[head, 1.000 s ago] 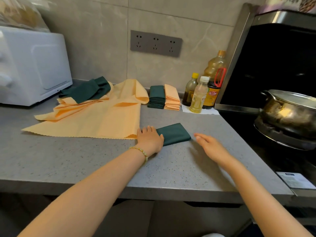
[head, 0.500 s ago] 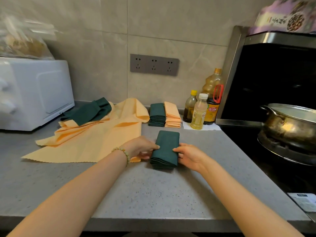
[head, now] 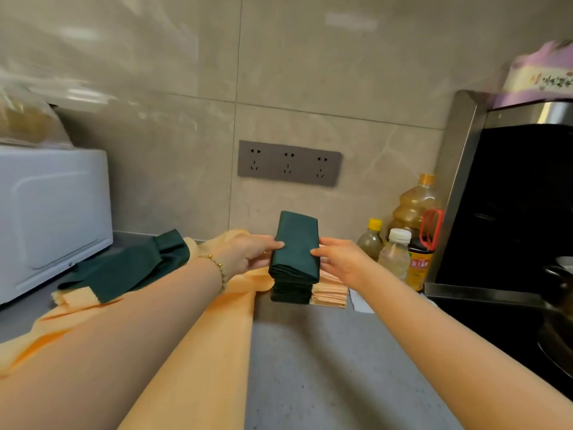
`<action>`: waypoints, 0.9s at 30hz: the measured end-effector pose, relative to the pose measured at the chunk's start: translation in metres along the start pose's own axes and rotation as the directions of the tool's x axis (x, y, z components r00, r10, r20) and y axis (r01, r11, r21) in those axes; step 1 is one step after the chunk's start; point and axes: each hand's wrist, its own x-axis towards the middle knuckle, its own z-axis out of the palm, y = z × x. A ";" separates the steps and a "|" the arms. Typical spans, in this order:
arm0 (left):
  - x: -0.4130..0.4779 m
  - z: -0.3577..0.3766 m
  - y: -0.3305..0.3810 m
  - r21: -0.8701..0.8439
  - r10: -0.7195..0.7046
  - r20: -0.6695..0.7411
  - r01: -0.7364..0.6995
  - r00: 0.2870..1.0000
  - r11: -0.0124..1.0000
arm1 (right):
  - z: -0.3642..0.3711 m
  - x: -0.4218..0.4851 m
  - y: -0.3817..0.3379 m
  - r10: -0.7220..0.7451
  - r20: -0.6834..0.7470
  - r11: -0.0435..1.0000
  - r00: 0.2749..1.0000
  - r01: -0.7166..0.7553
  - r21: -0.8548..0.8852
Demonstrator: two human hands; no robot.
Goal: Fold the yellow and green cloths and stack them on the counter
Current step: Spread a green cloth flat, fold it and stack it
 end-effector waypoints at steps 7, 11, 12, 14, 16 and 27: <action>0.092 0.007 -0.003 0.103 0.098 -0.133 -0.085 0.986 0.991 | 0.004 0.094 0.013 -0.027 -0.141 0.981 0.990 -0.001 -0.195; 0.119 0.009 -0.023 0.147 0.100 -0.213 -0.069 0.972 0.987 | 0.001 0.117 0.034 -0.128 -0.221 0.949 0.967 0.055 -0.311; 0.122 0.011 -0.026 0.170 0.114 -0.225 -0.076 0.968 0.983 | 0.000 0.114 0.036 -0.184 -0.232 0.919 0.955 0.084 -0.385; 0.127 0.015 -0.033 0.192 0.147 -0.239 -0.102 0.960 0.976 | -0.005 0.108 0.042 -0.280 -0.209 0.849 0.937 0.140 -0.509; 0.132 0.020 -0.039 0.207 0.171 -0.243 -0.121 0.955 0.971 | -0.012 0.109 0.050 -0.361 -0.134 0.758 0.923 0.207 -0.618; 0.111 0.014 -0.034 0.404 0.315 -0.283 -0.185 0.906 0.896 | -0.010 0.097 0.065 -0.267 0.093 0.370 0.959 0.191 -0.909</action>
